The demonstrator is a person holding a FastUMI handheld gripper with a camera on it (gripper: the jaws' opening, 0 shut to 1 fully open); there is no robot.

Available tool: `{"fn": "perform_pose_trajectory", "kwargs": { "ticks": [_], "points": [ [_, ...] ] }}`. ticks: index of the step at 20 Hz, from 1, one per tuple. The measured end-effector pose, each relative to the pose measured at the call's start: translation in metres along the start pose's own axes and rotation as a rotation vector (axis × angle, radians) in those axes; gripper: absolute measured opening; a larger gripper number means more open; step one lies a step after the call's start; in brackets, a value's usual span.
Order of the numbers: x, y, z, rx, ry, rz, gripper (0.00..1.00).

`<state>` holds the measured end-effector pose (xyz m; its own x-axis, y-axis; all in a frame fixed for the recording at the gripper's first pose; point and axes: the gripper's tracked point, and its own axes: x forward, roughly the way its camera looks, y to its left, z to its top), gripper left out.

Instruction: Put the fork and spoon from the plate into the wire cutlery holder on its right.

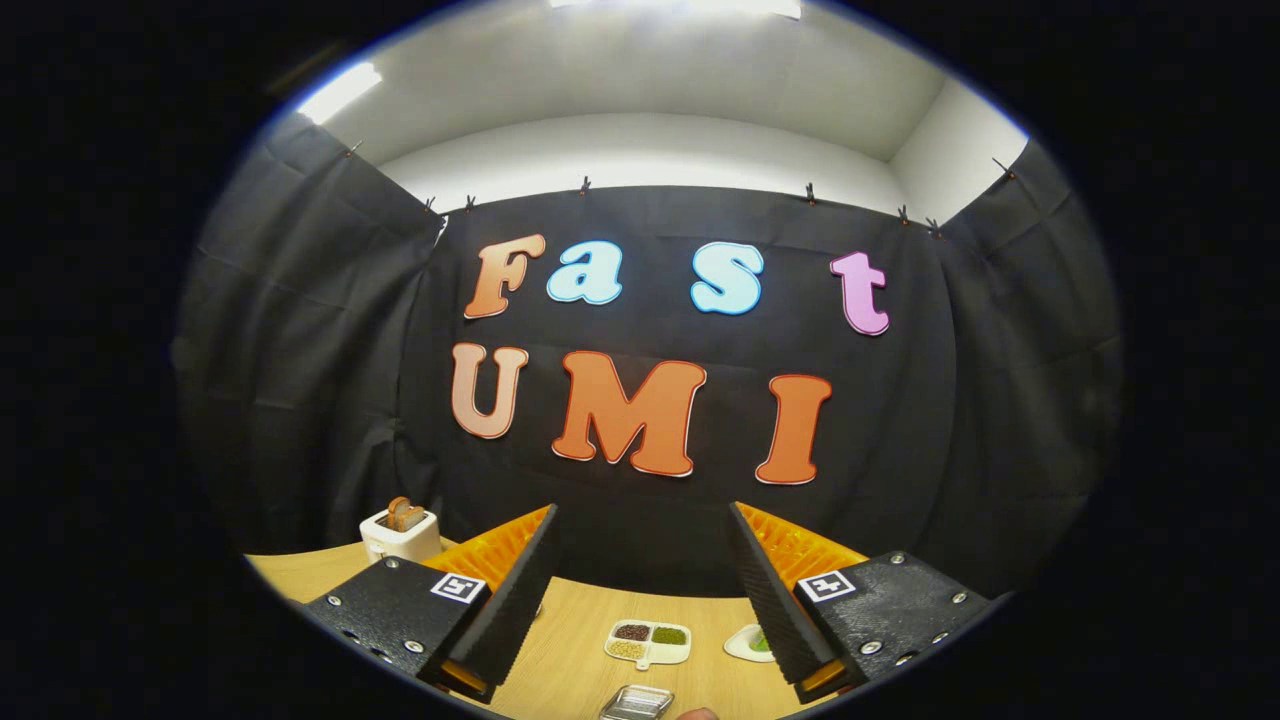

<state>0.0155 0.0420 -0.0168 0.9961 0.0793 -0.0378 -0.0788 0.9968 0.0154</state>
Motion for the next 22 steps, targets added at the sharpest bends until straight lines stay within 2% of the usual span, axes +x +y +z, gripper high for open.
{"fn": "perform_pose_trajectory", "kwargs": {
  "ticks": [5, 10, 16, 19, 22],
  "points": [
    [0.015, 0.048, -0.013, 0.019, 0.040, 0.006, 0.98],
    [0.029, 0.147, -0.066, 0.037, 0.203, 0.071, 0.98],
    [0.030, 0.251, -0.174, 0.092, 0.583, 0.154, 0.97],
    [0.012, 0.274, -0.236, 0.110, 0.830, 0.161, 0.98],
    [-0.002, 0.289, -0.282, 0.129, 1.015, 0.159, 0.96]
  ]
}}
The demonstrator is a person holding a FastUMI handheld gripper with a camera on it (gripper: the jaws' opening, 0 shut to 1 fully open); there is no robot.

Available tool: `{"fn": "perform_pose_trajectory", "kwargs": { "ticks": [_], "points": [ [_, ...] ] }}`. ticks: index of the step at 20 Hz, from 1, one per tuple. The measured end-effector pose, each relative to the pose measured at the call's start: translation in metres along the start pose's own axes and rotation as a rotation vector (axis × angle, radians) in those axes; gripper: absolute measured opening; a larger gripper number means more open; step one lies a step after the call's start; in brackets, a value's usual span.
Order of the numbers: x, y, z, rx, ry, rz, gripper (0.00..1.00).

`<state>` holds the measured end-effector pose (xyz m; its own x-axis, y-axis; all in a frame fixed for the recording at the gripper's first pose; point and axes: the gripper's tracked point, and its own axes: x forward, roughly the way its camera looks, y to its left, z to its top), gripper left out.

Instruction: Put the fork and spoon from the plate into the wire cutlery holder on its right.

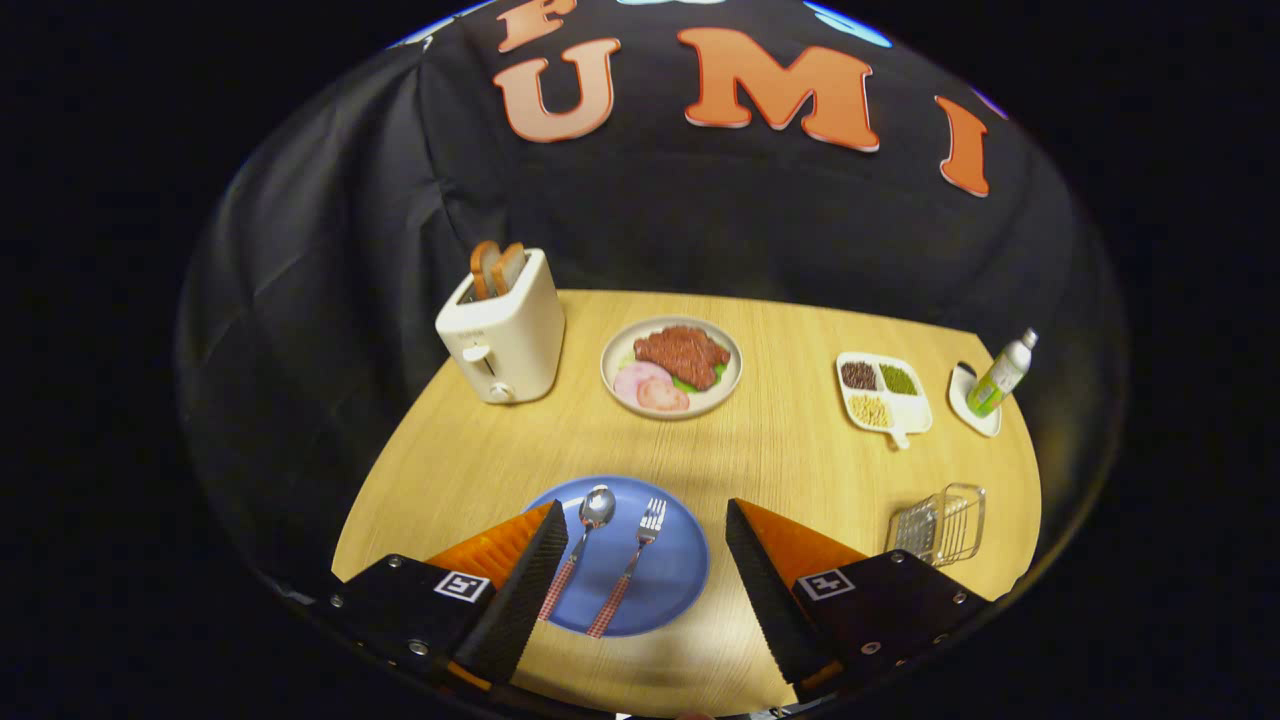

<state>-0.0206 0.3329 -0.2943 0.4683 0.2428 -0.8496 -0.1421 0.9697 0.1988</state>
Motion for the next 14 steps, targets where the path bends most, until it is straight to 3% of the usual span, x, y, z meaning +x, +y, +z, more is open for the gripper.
{"fn": "perform_pose_trajectory", "kwargs": {
  "ticks": [3, 6, 14],
  "points": [
    [0.027, 0.005, -0.038, 0.019, 0.176, 0.016, 0.94],
    [0.043, 0.021, -0.078, 0.121, 0.372, 0.062, 0.86],
    [0.078, 0.018, -0.117, 0.178, 0.566, -0.004, 0.60]
  ]
}}
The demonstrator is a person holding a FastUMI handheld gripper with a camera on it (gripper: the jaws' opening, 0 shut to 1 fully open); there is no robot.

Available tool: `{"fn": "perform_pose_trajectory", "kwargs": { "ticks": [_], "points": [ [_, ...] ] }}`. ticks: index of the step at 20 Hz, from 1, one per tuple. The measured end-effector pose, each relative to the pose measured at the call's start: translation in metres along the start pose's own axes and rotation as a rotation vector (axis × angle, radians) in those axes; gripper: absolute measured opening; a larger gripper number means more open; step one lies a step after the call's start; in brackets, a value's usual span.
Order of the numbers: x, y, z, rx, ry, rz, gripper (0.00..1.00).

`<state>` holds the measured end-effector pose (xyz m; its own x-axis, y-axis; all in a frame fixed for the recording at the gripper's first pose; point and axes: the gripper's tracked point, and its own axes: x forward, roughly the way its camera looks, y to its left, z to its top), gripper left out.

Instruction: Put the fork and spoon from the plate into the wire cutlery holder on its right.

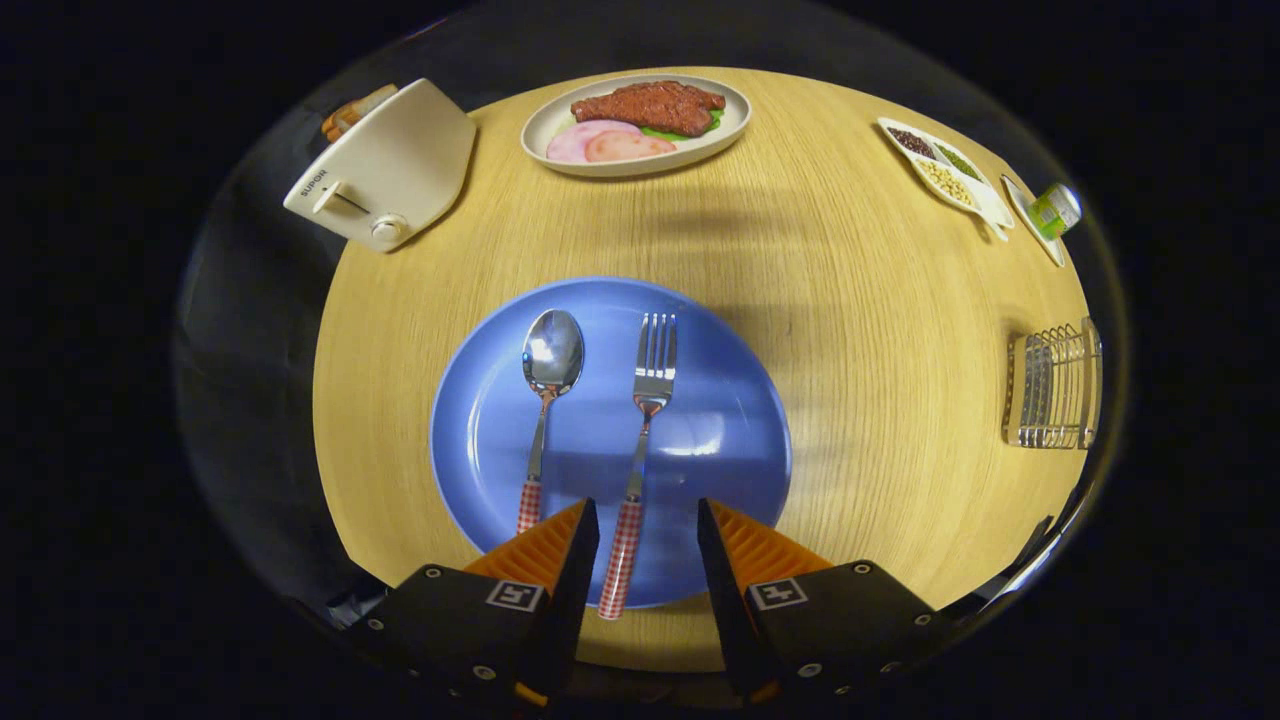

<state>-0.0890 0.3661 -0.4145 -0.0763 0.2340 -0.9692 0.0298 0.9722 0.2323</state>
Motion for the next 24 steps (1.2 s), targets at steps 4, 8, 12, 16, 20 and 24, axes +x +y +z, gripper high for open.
{"fn": "perform_pose_trajectory", "kwargs": {
  "ticks": [4, 8, 12, 16, 20, 24],
  "points": [
    [0.012, 0.003, -0.005, 0.025, 0.047, -0.030, 0.37],
    [0.018, 0.004, 0.000, 0.062, 0.028, -0.041, 0.21],
    [0.007, 0.000, -0.002, 0.061, 0.027, -0.027, 0.08],
    [-0.033, -0.018, 0.000, 0.078, -0.015, 0.008, 0.07],
    [-0.082, -0.067, 0.000, 0.103, -0.062, 0.001, 0.08],
    [-0.123, -0.133, -0.004, 0.151, -0.067, -0.034, 0.07]
  ]
}}
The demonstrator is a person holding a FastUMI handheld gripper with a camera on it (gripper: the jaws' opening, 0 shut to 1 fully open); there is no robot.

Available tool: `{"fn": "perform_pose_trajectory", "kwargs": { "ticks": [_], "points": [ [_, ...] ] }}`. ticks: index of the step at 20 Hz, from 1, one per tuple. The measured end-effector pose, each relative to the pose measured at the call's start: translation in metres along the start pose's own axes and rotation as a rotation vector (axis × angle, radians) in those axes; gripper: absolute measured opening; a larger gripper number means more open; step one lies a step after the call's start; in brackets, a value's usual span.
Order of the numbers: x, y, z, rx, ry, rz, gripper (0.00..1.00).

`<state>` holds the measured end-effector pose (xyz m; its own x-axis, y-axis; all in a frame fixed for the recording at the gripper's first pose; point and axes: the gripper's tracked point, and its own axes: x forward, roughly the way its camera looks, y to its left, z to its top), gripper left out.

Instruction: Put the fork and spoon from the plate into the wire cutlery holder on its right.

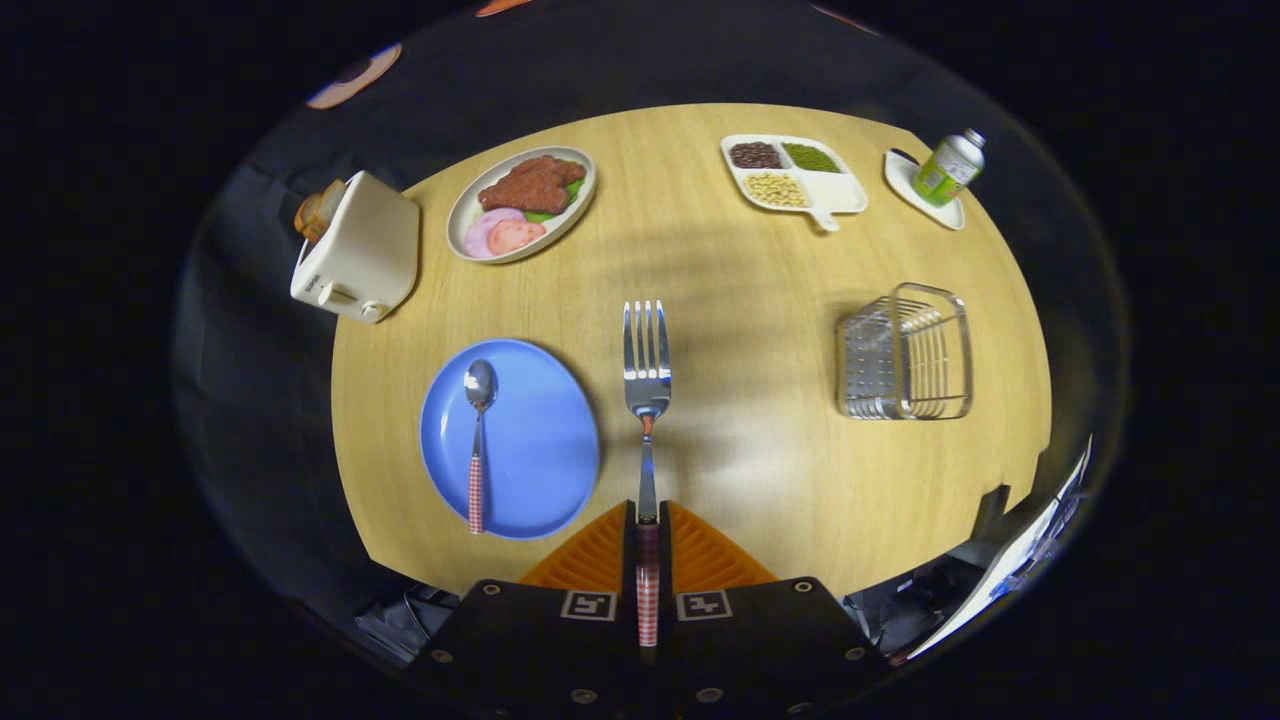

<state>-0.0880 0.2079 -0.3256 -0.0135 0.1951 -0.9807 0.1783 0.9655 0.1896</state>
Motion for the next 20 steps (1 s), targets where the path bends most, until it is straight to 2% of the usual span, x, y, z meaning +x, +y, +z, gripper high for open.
{"fn": "perform_pose_trajectory", "kwargs": {
  "ticks": [4, 9, 14, 20],
  "points": [
    [-0.023, -0.063, 0.002, 0.045, 0.036, -0.021, 0.08],
    [-0.031, -0.115, 0.002, 0.026, 0.149, -0.008, 0.08],
    [-0.026, -0.134, -0.005, 0.000, 0.352, 0.081, 0.07],
    [-0.018, -0.156, 0.011, -0.002, 0.544, 0.134, 0.07]
  ]
}}
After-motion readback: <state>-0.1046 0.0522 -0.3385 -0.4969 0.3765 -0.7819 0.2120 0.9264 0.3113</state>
